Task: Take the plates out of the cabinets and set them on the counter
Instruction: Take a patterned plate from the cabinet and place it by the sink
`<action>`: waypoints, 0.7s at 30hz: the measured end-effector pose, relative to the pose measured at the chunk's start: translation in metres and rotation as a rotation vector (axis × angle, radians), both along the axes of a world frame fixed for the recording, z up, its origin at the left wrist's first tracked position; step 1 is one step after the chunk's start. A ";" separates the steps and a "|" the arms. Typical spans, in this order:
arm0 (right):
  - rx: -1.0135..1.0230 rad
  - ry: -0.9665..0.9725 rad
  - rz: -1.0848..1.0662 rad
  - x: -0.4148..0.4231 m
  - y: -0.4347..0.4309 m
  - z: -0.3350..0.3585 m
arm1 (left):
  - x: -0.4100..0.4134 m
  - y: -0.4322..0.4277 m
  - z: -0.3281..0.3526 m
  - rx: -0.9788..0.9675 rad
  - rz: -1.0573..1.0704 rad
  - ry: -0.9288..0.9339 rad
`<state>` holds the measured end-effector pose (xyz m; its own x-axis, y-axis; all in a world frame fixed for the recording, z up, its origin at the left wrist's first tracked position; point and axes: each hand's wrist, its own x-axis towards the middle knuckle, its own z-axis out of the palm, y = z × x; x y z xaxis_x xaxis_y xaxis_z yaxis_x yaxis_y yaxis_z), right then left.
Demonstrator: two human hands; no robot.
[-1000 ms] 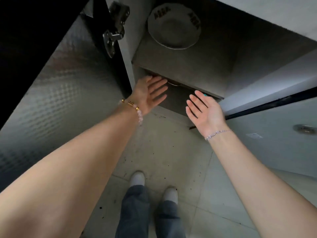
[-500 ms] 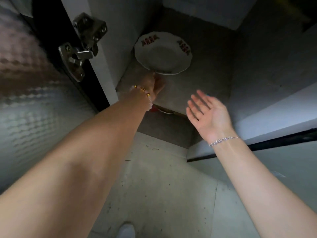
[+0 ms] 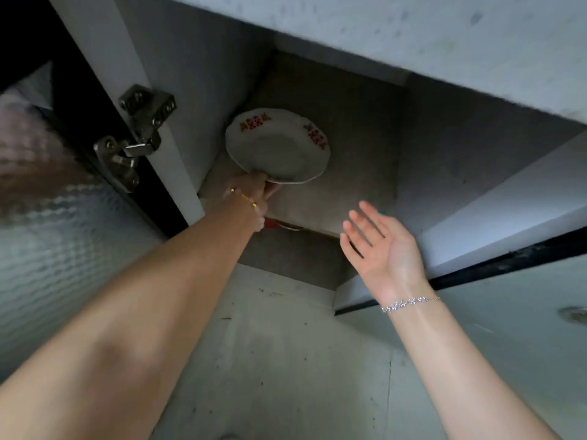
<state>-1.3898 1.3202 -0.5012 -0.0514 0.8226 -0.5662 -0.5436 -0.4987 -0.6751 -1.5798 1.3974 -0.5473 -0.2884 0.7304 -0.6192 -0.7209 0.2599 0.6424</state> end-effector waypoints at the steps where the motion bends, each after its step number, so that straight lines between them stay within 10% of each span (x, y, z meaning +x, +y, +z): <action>1: -0.018 -0.004 0.001 0.000 -0.008 0.009 | 0.000 -0.011 0.005 -0.071 0.025 0.052; 21: -0.209 -0.011 0.274 -0.009 -0.184 0.215 | 0.036 -0.354 0.198 -0.498 0.028 0.310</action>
<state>-1.3990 1.1360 -0.2859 -0.2474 0.6449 -0.7231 -0.3633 -0.7536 -0.5478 -1.5441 1.0439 -0.3491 -0.5262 0.3625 -0.7692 -0.5296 0.5680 0.6300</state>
